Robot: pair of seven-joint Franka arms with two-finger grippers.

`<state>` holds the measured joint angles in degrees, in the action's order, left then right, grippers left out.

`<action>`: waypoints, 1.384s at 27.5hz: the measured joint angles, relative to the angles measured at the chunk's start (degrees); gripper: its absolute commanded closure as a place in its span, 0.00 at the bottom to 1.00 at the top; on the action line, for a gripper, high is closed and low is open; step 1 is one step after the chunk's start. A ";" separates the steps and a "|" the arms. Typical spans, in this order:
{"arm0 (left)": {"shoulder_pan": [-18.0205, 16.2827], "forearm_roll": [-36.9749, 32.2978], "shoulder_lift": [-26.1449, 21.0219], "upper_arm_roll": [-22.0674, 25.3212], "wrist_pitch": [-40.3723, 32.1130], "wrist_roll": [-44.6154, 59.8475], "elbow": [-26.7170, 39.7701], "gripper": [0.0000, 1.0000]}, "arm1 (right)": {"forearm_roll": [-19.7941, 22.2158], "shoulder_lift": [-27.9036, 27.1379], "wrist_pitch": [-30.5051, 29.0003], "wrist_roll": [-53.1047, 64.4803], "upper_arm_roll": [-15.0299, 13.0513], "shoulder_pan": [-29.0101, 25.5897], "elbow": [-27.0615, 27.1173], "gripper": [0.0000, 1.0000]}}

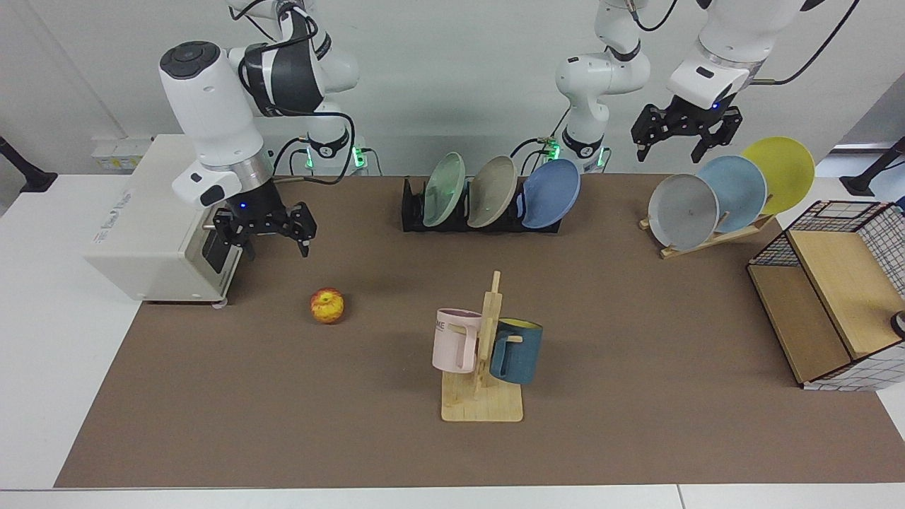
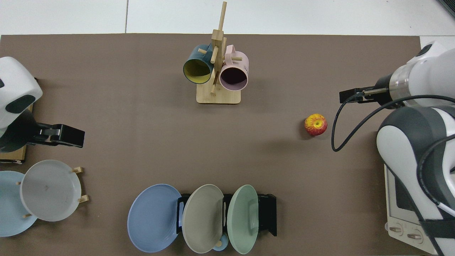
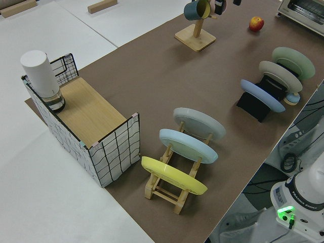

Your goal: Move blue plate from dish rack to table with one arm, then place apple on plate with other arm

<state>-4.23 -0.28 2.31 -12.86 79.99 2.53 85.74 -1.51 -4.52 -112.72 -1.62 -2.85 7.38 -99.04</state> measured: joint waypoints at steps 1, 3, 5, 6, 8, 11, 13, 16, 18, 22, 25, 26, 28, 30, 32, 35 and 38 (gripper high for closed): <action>0.00 0.00 0.01 0.00 0.00 0.00 0.00 0.00 | 0.00 0.00 0.00 0.00 0.00 0.00 0.00 0.00; 0.00 0.00 0.04 0.05 0.05 0.00 0.00 0.00 | 0.00 0.00 0.00 0.00 0.00 0.00 0.00 0.00; -0.20 0.00 0.07 0.19 0.05 0.00 0.00 0.00 | 0.00 0.00 0.00 0.00 0.00 0.00 0.00 0.00; -0.64 0.00 0.09 0.17 0.05 0.00 -0.01 0.00 | 0.00 0.00 0.00 0.00 0.00 0.00 0.00 0.00; -1.48 0.00 0.13 0.18 0.05 -0.01 -0.01 0.00 | 0.00 0.01 0.04 0.00 0.00 0.00 0.00 0.00; -2.39 0.01 0.18 0.22 0.03 -0.02 -0.02 0.00 | 0.00 0.01 0.12 0.00 0.00 0.00 0.00 0.00; -2.66 0.02 0.29 0.22 0.03 -0.02 -0.03 0.00 | 0.00 0.01 0.13 0.00 0.00 0.00 0.00 0.00; -2.79 0.02 0.65 0.29 0.05 -0.03 -0.04 0.00 | 0.00 0.02 0.18 0.00 0.00 0.00 0.00 0.00; -2.81 0.02 0.94 0.37 0.06 -0.06 -0.05 0.00 | 0.00 0.03 0.19 0.00 0.01 0.00 0.00 0.00; -2.82 0.02 1.49 0.74 0.06 -0.08 -0.05 0.00 | 0.00 0.04 0.21 0.00 0.01 0.00 0.00 0.00; -2.82 0.02 1.57 1.01 0.06 -0.20 -0.05 0.00 | 0.00 0.05 0.21 0.00 0.01 0.00 0.00 0.00; -2.82 0.02 1.57 1.06 0.06 -0.24 -0.05 0.00 | 0.00 0.05 0.22 0.00 0.01 0.00 0.00 0.00; -2.82 0.03 1.57 1.09 0.06 -0.29 -0.05 0.00 | 0.00 0.06 0.22 0.00 0.01 0.00 0.00 0.00; -2.82 0.03 1.57 1.08 0.06 -0.31 -0.04 0.00 | 0.00 0.07 0.22 0.00 0.01 0.00 0.00 0.00; -2.81 0.04 1.56 1.08 0.06 -0.31 -0.01 0.00 | 0.00 0.07 0.22 0.00 0.01 0.00 0.00 0.00; -2.80 0.07 1.52 1.06 0.06 -0.32 0.11 0.00 | 0.00 0.08 0.23 0.00 0.01 0.00 0.00 0.00; -2.79 0.32 1.41 0.82 0.06 -0.41 0.36 0.00 | 0.00 0.08 0.23 0.00 0.01 0.00 0.00 0.00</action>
<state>-7.01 0.04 3.73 -12.03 80.05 2.12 86.10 -1.51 -4.44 -112.49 -1.62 -2.84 7.38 -99.04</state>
